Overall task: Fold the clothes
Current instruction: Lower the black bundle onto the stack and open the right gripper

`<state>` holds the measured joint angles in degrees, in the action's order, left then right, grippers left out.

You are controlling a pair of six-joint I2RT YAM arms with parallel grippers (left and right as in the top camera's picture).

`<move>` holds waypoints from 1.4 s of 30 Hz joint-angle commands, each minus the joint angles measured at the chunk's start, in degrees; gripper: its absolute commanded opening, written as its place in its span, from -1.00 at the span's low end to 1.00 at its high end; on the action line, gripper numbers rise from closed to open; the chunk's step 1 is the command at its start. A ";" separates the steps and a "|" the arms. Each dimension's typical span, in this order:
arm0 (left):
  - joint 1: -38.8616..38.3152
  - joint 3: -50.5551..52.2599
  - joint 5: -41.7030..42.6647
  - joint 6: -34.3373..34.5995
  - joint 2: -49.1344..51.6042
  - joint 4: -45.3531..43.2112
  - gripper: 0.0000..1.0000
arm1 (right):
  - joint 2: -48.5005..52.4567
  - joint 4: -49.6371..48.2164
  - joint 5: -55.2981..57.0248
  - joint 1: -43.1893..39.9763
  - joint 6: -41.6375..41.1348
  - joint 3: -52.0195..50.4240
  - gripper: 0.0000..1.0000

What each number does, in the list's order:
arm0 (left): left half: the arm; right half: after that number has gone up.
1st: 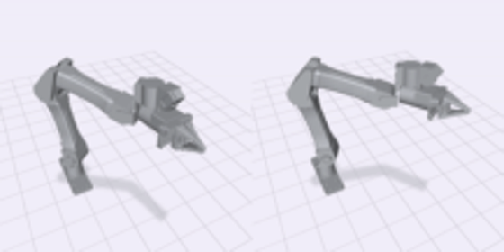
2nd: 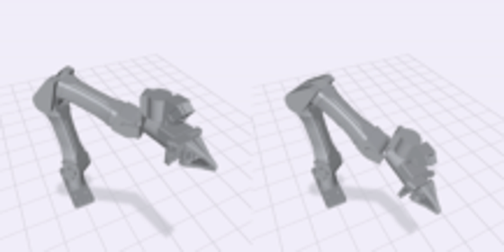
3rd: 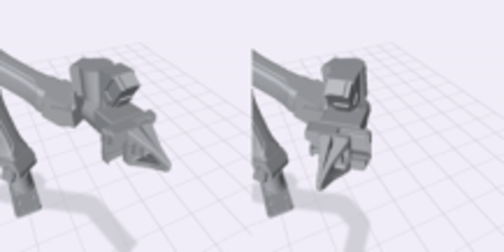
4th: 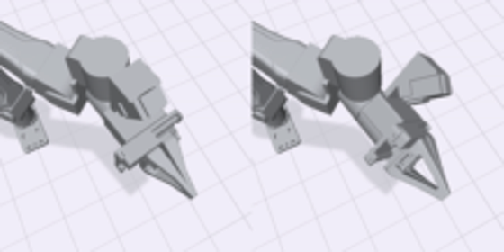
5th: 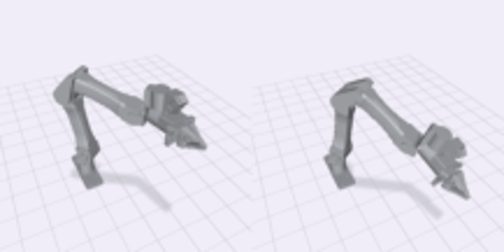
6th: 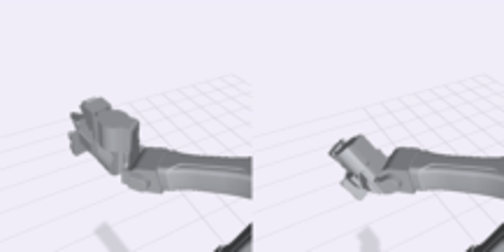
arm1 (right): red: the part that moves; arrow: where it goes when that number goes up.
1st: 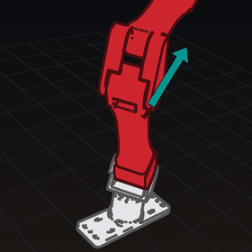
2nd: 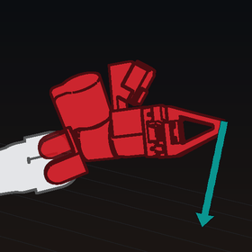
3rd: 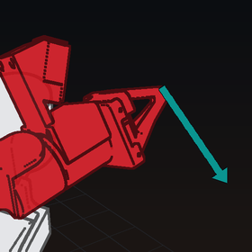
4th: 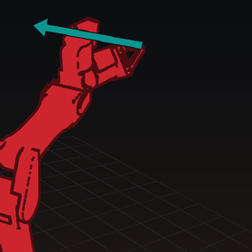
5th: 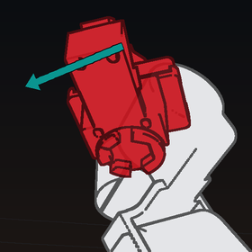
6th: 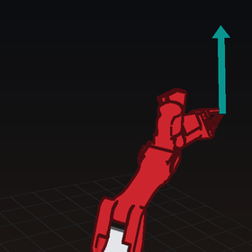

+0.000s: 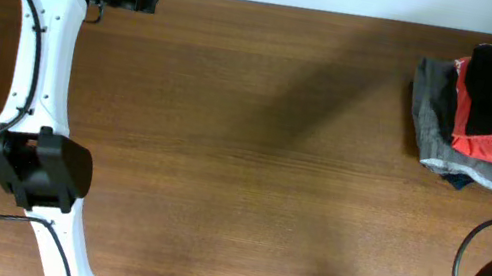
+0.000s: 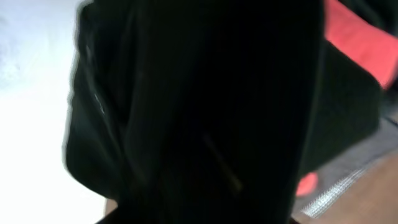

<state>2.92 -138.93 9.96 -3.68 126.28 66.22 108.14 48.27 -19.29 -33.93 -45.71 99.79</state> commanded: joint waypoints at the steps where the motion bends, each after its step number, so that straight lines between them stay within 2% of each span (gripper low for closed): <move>1: -0.15 0.15 -0.35 -1.07 0.48 -0.17 0.98 | -0.63 1.99 -3.85 -1.22 8.90 1.38 -0.09; 6: -0.15 0.15 -0.35 -1.09 0.48 -0.17 0.98 | -2.56 8.87 -7.52 -2.93 25.55 1.42 0.18; 13: -0.15 0.15 -0.37 -1.09 0.48 -0.22 0.98 | -6.43 17.20 -7.52 -6.99 33.90 1.42 0.52; 19: -0.15 0.15 -0.35 -1.09 0.48 -0.20 0.98 | -9.42 19.56 -7.52 -7.76 40.15 1.44 0.58; 20: -0.15 0.15 -0.35 -1.09 0.48 -0.20 0.99 | -10.08 19.61 -7.54 -7.65 41.11 1.44 0.56; 22: -0.15 0.15 -0.35 -1.09 0.48 -0.24 0.99 | -11.06 18.21 -7.50 -7.21 43.47 1.44 0.31; 23: -0.15 0.15 -0.35 -1.09 0.48 -0.33 0.98 | -11.37 16.65 -7.39 -6.86 44.61 1.44 0.08; 25: -0.15 0.15 -0.35 -1.09 0.48 -0.68 0.98 | -11.39 12.61 -7.04 -5.99 45.11 1.42 -0.67; 26: -0.15 0.15 -0.35 -1.09 0.48 -0.92 0.98 | -11.23 10.49 -6.91 -5.51 45.11 1.42 -0.89; 36: -0.15 0.15 -0.37 -1.09 1.25 -2.23 0.98 | -5.40 -8.37 5.53 1.66 44.76 1.42 -0.92; 42: -0.24 0.15 -0.33 -1.07 3.80 -2.73 0.98 | 1.53 -19.76 6.95 2.14 44.61 1.42 -0.92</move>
<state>2.92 -138.96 9.98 -3.66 126.93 63.57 105.86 31.03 -15.33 -31.79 -1.30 100.29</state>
